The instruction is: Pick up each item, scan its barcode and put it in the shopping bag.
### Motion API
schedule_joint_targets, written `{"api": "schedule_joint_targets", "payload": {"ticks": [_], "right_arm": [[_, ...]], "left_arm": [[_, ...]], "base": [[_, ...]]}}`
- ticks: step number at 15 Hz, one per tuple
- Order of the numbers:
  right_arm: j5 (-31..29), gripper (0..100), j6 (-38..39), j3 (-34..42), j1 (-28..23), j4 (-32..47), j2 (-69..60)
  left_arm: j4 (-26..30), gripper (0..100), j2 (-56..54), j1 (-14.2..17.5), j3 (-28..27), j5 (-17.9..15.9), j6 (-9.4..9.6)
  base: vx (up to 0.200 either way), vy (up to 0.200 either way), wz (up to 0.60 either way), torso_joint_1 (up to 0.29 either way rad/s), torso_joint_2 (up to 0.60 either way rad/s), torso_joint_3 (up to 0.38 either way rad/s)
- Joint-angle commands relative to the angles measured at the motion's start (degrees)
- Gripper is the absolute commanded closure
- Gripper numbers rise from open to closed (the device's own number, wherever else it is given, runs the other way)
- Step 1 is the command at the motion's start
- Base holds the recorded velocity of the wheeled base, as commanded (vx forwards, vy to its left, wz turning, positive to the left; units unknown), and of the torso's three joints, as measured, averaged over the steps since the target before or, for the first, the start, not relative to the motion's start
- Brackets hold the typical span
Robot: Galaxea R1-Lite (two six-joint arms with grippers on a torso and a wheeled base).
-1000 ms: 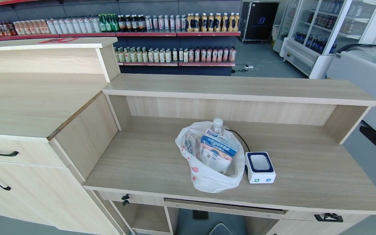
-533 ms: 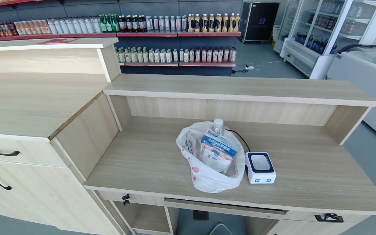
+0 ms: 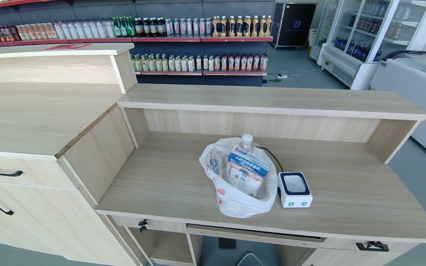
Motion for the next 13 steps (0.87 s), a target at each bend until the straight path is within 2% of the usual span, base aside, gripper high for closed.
{"api": "schedule_joint_targets", "payload": {"ticks": [1, 13], "right_arm": [[0.9, 0, 0.0, 0.4, 1.0, 1.6, -8.1], [0.7, 0, 1.1, 0.3, 1.0, 1.7, -8.1]], "left_arm": [[0.1, 0, 0.0, 0.0, 0.0, 0.0, -0.01], [0.1, 0, 0.0, 0.0, 0.0, 0.0, -0.01]], "base": [[0.0, 0.0, 0.0, 0.0, 0.0, 0.0], [0.0, 0.0, 0.0, 0.0, 0.0, 0.0]]}}
